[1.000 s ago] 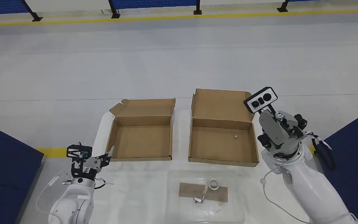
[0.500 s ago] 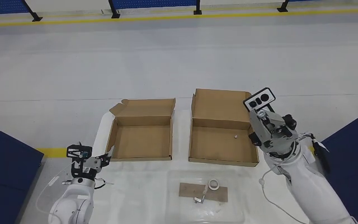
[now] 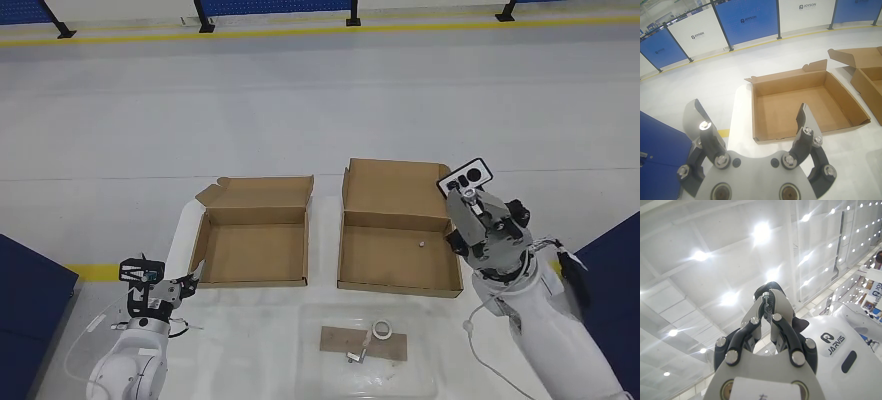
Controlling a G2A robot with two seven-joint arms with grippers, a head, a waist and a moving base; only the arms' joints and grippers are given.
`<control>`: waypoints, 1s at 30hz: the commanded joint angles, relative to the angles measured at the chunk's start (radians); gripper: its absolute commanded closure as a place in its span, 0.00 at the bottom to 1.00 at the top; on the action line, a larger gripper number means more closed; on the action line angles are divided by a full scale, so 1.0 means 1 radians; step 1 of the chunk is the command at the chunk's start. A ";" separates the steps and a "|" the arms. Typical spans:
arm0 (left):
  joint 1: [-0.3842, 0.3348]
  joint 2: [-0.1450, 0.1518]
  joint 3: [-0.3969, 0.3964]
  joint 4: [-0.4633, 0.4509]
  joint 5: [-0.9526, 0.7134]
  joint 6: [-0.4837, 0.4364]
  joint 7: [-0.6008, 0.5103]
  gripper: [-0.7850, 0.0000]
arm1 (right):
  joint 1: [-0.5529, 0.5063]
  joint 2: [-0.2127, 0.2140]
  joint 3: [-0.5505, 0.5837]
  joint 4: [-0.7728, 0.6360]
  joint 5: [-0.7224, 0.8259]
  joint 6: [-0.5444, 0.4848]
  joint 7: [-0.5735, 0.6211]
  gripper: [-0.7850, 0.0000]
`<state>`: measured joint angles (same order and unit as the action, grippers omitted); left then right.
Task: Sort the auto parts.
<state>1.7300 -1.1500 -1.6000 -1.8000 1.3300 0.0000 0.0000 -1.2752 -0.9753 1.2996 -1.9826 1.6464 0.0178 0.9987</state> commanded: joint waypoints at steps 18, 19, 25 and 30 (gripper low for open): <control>0.000 0.000 0.000 0.000 0.000 0.000 0.000 0.00 | 0.005 -0.039 0.003 0.007 0.057 0.064 0.045 1.00; 0.000 0.000 0.000 0.000 0.000 0.000 0.000 0.00 | 0.006 -0.041 0.005 0.007 0.046 0.068 0.049 1.00; 0.000 0.000 0.000 0.000 0.000 0.000 0.000 0.00 | 0.017 -0.054 -0.004 0.012 0.048 0.084 0.158 1.00; 0.000 0.000 0.000 0.000 0.000 0.000 0.000 0.00 | 0.027 -0.067 -0.021 0.029 0.081 0.089 0.221 1.00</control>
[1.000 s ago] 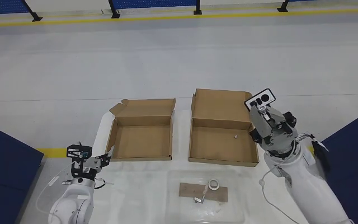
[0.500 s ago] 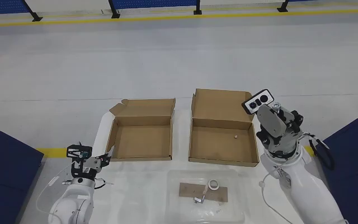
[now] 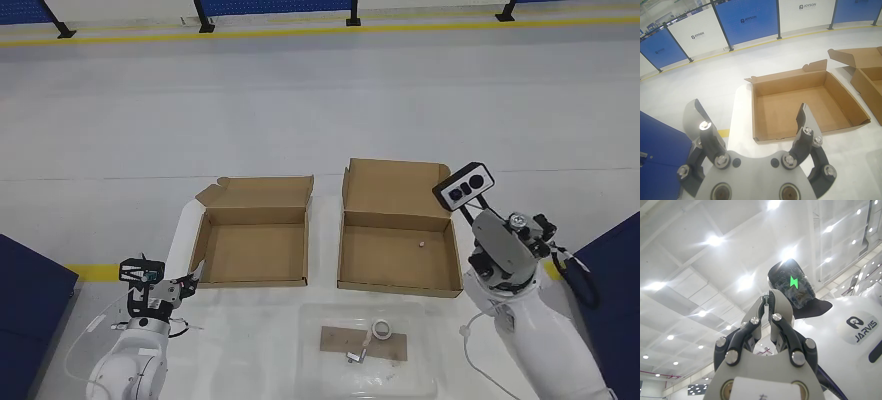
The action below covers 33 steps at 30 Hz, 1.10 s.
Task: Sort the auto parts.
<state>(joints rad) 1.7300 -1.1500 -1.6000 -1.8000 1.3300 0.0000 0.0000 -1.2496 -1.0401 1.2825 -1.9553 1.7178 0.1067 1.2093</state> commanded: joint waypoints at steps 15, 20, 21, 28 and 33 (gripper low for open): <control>0.000 0.000 0.000 0.000 0.000 0.000 0.000 0.00 | -0.007 -0.010 -0.004 -0.020 0.012 0.005 -0.003 1.00; 0.000 0.000 0.000 0.000 0.000 0.000 0.000 0.00 | -0.017 -0.016 -0.002 -0.023 -0.026 0.037 0.046 1.00; 0.000 0.000 0.000 0.000 0.000 0.000 0.000 0.00 | -0.018 -0.017 -0.001 -0.022 -0.028 0.040 0.050 1.00; 0.000 0.000 0.000 0.000 0.000 0.000 0.000 0.00 | -0.020 -0.027 0.010 -0.029 -0.056 0.043 0.048 1.00; 0.000 0.000 0.000 0.000 0.000 0.000 0.000 0.00 | -0.026 -0.031 0.026 -0.030 -0.081 0.045 0.034 1.00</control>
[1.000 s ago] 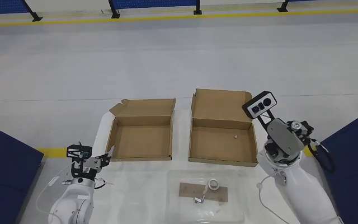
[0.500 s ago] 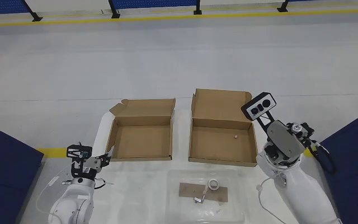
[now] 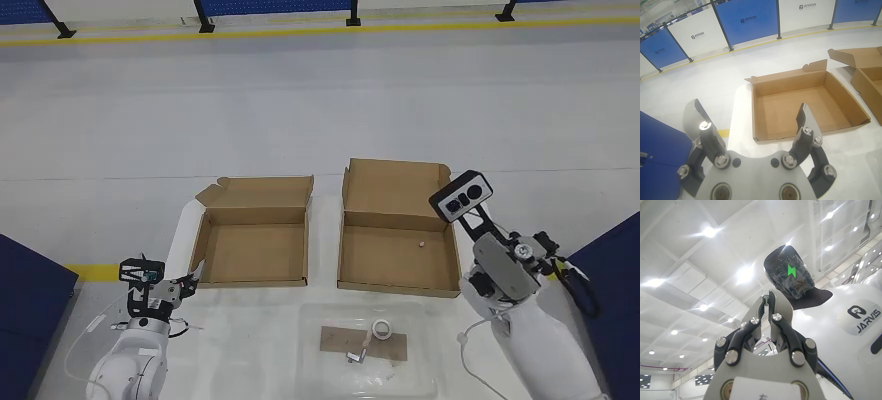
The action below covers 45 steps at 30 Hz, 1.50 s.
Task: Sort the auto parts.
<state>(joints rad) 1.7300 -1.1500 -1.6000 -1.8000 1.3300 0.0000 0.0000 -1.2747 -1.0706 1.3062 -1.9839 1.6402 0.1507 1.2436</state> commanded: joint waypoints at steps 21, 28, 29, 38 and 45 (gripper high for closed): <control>0.000 0.000 0.000 0.000 0.000 0.000 0.000 0.00 | -0.040 -0.020 0.047 0.006 -0.078 -0.004 -0.026 1.00; 0.000 0.000 0.000 0.000 0.000 0.000 0.000 0.00 | -0.043 -0.023 0.052 0.006 -0.084 -0.005 -0.021 1.00; 0.000 0.000 0.000 0.000 0.000 0.000 0.000 0.00 | -0.043 -0.023 0.052 0.006 -0.084 -0.005 -0.021 1.00; 0.000 0.000 0.000 0.000 0.000 0.000 0.000 0.00 | -0.046 -0.023 0.053 0.001 -0.087 -0.003 -0.036 1.00; 0.000 0.000 0.000 0.000 0.000 0.000 0.000 0.00 | -0.099 -0.013 0.155 0.037 -0.159 0.044 0.009 1.00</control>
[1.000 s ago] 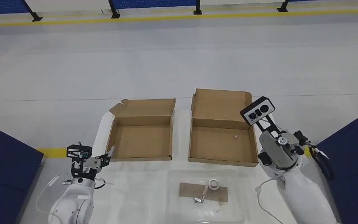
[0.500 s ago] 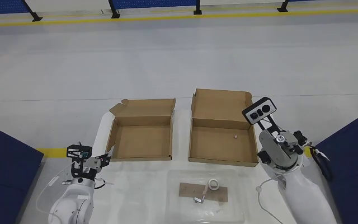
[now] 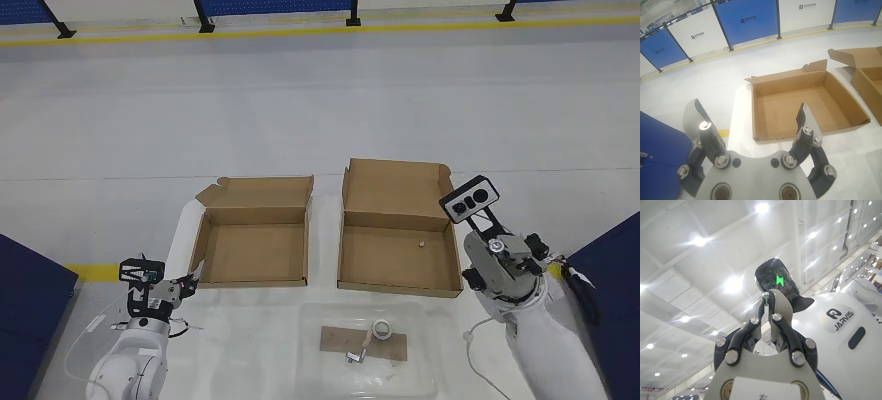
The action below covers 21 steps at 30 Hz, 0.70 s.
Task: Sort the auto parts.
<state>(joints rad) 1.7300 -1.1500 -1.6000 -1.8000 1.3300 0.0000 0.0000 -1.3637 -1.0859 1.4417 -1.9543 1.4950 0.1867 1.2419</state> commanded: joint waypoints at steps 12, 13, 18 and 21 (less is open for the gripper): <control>0.000 0.000 0.000 0.000 0.000 0.000 0.000 0.00 | -0.136 0.028 0.243 0.118 -0.251 -0.014 0.082 1.00; 0.000 0.000 0.000 0.000 0.000 0.000 0.000 0.00 | -0.144 0.030 0.259 0.125 -0.282 -0.021 0.089 1.00; 0.000 0.000 0.000 0.000 0.000 0.000 0.000 0.00 | -0.156 0.036 0.300 0.138 -0.346 -0.040 0.111 1.00; 0.000 0.000 0.000 0.000 0.000 0.000 0.000 0.00 | -0.156 0.036 0.300 0.138 -0.346 -0.040 0.111 1.00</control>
<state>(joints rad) 1.7300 -1.1500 -1.6000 -1.8000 1.3300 0.0000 0.0000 -1.5198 -1.0494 1.7414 -1.8166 1.1492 0.1464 1.3530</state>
